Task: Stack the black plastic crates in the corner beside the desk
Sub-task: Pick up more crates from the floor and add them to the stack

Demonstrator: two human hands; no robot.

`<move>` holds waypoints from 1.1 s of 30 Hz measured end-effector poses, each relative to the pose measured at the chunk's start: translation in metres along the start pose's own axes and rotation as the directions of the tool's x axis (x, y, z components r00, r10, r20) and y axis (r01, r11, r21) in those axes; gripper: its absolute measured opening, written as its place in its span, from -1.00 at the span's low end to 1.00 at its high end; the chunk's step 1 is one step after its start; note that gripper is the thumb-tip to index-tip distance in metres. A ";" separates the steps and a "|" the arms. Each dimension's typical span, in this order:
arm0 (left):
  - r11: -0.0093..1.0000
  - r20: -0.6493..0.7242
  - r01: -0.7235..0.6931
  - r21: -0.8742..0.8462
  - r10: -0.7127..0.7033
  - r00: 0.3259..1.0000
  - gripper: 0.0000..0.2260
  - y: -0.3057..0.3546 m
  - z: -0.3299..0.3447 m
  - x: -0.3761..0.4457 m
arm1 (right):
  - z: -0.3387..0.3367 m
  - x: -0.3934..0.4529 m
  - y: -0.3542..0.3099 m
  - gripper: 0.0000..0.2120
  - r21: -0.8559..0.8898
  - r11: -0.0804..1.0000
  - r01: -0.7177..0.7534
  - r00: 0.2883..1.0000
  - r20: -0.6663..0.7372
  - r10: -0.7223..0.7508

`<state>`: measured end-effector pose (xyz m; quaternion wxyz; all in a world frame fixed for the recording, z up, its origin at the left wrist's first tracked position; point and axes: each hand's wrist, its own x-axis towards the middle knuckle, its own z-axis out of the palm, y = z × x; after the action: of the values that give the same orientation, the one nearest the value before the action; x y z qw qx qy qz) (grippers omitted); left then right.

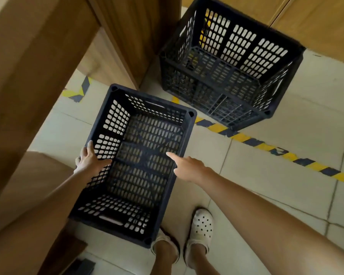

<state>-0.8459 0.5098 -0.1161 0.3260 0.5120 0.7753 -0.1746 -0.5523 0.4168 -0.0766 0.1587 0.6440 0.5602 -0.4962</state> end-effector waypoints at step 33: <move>0.862 -0.081 -0.187 -0.471 0.169 0.982 -0.68 0.159 -0.038 -0.187 | -0.067 -0.178 0.136 -0.80 0.609 0.627 -0.486 0.838 0.119 0.533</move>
<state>-0.6647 0.4714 0.0492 0.4422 0.4886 0.7496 0.0617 -0.3808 0.3232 0.0517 0.0528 0.8084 0.1667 -0.5620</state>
